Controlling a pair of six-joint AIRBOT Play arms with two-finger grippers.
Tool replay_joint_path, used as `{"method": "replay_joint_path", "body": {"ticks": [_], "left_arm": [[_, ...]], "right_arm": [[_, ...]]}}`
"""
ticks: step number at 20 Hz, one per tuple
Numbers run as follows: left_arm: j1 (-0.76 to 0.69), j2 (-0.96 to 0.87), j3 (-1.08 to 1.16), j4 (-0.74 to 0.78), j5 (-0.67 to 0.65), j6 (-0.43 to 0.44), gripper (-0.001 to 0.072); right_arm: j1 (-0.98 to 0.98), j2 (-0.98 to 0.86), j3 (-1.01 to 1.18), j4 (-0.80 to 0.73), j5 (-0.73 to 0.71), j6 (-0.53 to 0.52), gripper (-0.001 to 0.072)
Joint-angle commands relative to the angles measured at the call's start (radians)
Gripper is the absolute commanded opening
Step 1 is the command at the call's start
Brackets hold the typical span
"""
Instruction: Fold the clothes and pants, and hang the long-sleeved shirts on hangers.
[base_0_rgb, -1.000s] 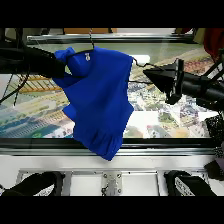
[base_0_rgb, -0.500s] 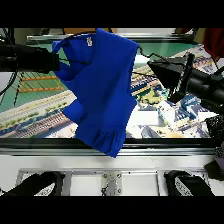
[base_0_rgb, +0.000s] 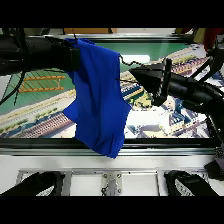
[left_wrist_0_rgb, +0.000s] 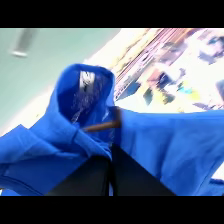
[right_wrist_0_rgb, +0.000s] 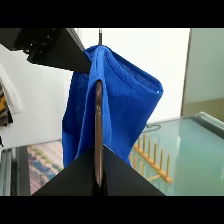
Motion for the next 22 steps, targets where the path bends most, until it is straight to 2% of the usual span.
{"method": "replay_joint_path", "body": {"ticks": [1,5,6,7,8,16,17,18,19,22], "left_arm": [[-0.024,-0.014,0.071,0.002,-0.031,0.009,0.0011],[-0.024,-0.013,0.080,0.002,-0.079,0.072,0.0013],[-0.024,-0.010,0.080,0.002,-0.082,0.072,0.0178],[-0.024,-0.005,0.080,0.003,-0.082,0.072,0.0454],[-0.024,0.001,0.080,0.006,-0.078,0.071,0.0544],[-0.023,0.089,0.080,0.162,-0.088,0.030,0.0540],[-0.023,0.091,0.080,0.171,-0.098,0.025,0.0451],[-0.023,0.090,0.079,0.185,-0.116,0.026,0.0140],[-0.023,0.085,0.078,0.184,-0.130,0.029,0.0017],[-0.023,0.047,0.078,0.183,-0.148,0.030,0.0012]], "right_arm": [[0.016,-0.030,-0.001,0.089,0.002,-0.053,0.0001],[0.016,-0.031,-0.001,0.119,0.002,-0.061,0.0001],[0.016,-0.031,-0.001,0.124,0.002,-0.060,0.0001],[0.016,-0.031,-0.001,0.132,0.002,-0.060,0.0000],[0.016,-0.031,-0.001,0.136,0.002,-0.061,0.0001],[0.010,-0.026,0.000,0.178,-0.024,-0.060,0.0000],[-0.003,-0.015,0.001,0.184,-0.061,-0.060,0.0001],[-0.024,-0.001,0.002,0.183,-0.101,-0.060,0.0001],[-0.055,0.018,0.002,0.183,-0.133,-0.061,0.0001],[-0.201,0.083,0.002,0.176,-0.158,-0.059,0.0001]]}}
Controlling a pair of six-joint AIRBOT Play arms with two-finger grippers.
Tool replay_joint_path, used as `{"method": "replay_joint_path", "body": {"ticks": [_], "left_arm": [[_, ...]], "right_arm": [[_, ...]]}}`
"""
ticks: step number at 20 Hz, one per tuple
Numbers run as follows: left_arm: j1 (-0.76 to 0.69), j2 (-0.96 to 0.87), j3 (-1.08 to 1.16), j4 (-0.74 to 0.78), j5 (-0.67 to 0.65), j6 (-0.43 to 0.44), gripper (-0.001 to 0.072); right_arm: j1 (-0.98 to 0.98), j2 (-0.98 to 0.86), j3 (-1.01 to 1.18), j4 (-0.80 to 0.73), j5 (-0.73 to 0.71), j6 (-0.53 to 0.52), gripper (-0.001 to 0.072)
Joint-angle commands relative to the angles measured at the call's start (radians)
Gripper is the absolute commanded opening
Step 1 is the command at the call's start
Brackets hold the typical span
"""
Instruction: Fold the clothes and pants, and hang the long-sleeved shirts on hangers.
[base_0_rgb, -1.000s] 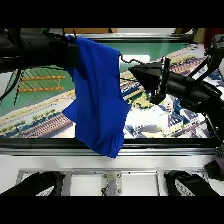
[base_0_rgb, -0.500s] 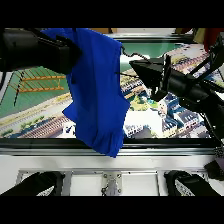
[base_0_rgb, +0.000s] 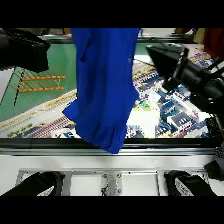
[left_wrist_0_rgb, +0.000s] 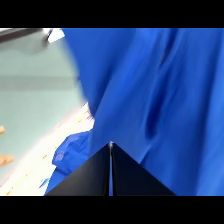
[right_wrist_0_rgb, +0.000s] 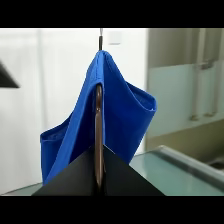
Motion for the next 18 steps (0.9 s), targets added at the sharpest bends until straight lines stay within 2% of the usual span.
{"method": "replay_joint_path", "body": {"ticks": [1,6,10,14,18], "left_arm": [[0.000,-0.037,0.000,0.017,-0.026,-0.002,0.0012],[0.000,-0.113,0.000,0.017,0.011,0.020,0.0012],[0.000,-0.166,0.000,0.014,0.060,0.020,0.0012],[0.000,-0.212,0.000,0.010,0.115,0.020,0.0012],[0.000,-0.245,0.000,0.010,0.163,0.023,0.0012]], "right_arm": [[-0.164,0.078,0.001,-0.013,-0.083,0.018,0.0001],[-0.494,0.213,0.002,-0.188,-0.269,0.150,0.0001],[-0.734,0.269,0.004,-0.360,-0.465,0.296,0.0001],[-0.885,0.268,0.053,-0.523,-0.618,0.405,0.0001],[-0.978,0.235,0.156,-0.675,-0.748,0.456,0.0001]]}}
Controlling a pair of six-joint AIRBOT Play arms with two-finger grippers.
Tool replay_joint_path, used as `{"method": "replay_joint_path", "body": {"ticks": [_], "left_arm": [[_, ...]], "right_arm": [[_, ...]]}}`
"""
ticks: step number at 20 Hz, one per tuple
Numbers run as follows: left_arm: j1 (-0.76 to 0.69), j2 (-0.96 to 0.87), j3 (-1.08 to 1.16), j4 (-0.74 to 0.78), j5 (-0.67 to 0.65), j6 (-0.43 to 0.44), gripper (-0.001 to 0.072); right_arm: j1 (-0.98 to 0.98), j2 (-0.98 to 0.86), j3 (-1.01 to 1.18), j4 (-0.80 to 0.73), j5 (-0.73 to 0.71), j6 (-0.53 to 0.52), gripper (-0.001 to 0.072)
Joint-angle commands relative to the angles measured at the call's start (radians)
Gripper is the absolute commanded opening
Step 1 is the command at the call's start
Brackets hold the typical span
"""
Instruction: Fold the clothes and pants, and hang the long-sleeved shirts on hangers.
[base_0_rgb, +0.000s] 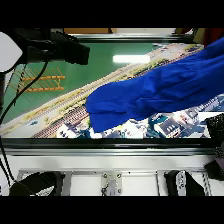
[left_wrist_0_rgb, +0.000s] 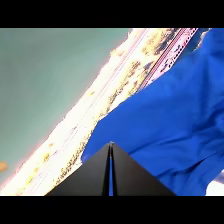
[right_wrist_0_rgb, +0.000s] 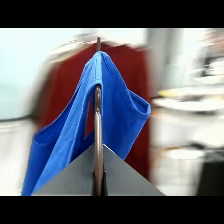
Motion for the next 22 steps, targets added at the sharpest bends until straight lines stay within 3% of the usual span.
{"method": "replay_joint_path", "body": {"ticks": [1,9,22], "left_arm": [[0.000,-0.030,0.000,-0.001,0.056,0.002,0.0012],[0.000,-0.037,-0.002,-0.001,0.087,0.003,0.0012],[0.000,-0.037,-0.002,0.000,0.077,0.003,0.0012]], "right_arm": [[-0.106,-0.037,0.097,-0.141,-0.127,0.061,0.0001],[-0.273,-0.142,0.303,-0.141,-0.152,0.114,0.0001],[-0.280,-0.132,0.312,-0.142,-0.199,0.113,0.0002]]}}
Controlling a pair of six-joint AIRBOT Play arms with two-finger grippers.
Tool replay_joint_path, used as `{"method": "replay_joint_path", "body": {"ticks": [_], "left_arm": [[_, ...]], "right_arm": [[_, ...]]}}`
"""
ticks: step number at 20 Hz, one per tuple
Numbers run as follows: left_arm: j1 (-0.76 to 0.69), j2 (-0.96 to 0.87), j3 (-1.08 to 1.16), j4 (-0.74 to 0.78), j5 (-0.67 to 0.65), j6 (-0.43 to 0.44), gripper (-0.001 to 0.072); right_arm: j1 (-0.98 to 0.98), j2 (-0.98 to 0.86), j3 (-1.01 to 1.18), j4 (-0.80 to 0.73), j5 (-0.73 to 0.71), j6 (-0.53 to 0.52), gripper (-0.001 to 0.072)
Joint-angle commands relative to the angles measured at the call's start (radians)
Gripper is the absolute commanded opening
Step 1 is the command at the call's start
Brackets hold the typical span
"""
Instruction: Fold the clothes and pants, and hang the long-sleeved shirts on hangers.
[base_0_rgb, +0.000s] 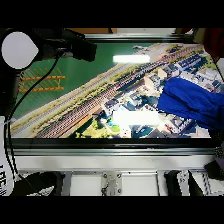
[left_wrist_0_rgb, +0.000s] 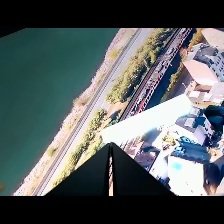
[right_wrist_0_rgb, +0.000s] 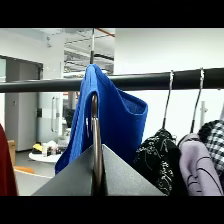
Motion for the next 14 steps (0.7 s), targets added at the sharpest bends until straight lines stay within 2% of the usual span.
{"method": "replay_joint_path", "body": {"ticks": [1,4,7,14], "left_arm": [[0.000,0.000,0.000,0.000,-0.016,0.000,0.0012],[0.000,0.000,0.000,0.000,-0.029,-0.001,0.0012],[0.000,0.000,-0.002,0.000,-0.040,-0.001,0.0012],[0.000,0.000,-0.002,-0.001,-0.063,-0.001,0.0012]], "right_arm": [[-0.001,-0.006,0.001,-0.001,-0.037,0.000,0.0002],[-0.010,-0.058,0.001,-0.026,-0.100,-0.004,0.0003],[-0.062,-0.089,0.001,-0.026,-0.100,-0.003,0.0003],[-0.138,-0.152,0.001,-0.027,-0.002,0.045,0.0003]]}}
